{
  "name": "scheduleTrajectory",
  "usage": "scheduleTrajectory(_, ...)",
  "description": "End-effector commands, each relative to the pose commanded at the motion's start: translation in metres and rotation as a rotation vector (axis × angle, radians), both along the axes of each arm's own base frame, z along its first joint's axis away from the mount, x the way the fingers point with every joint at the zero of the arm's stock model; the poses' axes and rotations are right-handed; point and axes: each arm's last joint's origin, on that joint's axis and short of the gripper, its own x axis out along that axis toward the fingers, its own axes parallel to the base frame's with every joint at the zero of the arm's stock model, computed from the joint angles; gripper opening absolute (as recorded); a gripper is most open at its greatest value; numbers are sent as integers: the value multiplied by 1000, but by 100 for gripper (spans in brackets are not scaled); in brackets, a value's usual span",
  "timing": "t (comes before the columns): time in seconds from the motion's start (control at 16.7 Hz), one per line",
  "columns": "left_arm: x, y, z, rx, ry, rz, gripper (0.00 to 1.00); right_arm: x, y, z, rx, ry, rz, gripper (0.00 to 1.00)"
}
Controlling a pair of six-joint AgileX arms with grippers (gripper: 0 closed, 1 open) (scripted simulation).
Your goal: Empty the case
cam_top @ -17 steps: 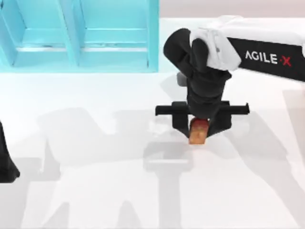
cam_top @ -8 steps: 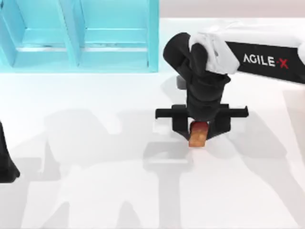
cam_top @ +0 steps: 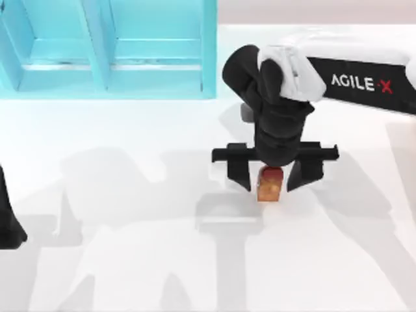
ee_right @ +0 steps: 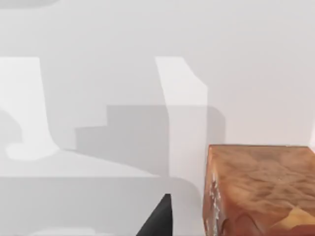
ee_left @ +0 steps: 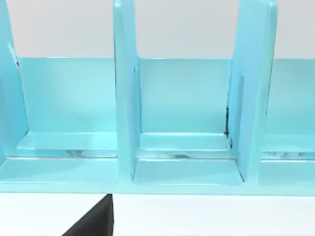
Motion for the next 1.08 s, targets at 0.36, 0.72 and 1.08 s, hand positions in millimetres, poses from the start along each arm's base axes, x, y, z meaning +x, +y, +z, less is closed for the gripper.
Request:
scheduleTrajectory(0.36, 0, 0, 0, 0, 0, 0, 100, 0, 0, 0, 0, 0, 0, 100)
scheduleTrajectory(0.72, 0, 0, 0, 0, 0, 0, 100, 1, 0, 4, -1, 1, -2, 100)
scheduleTrajectory(1.08, 0, 0, 0, 0, 0, 0, 100, 2, 1, 53, -2, 4, -2, 100)
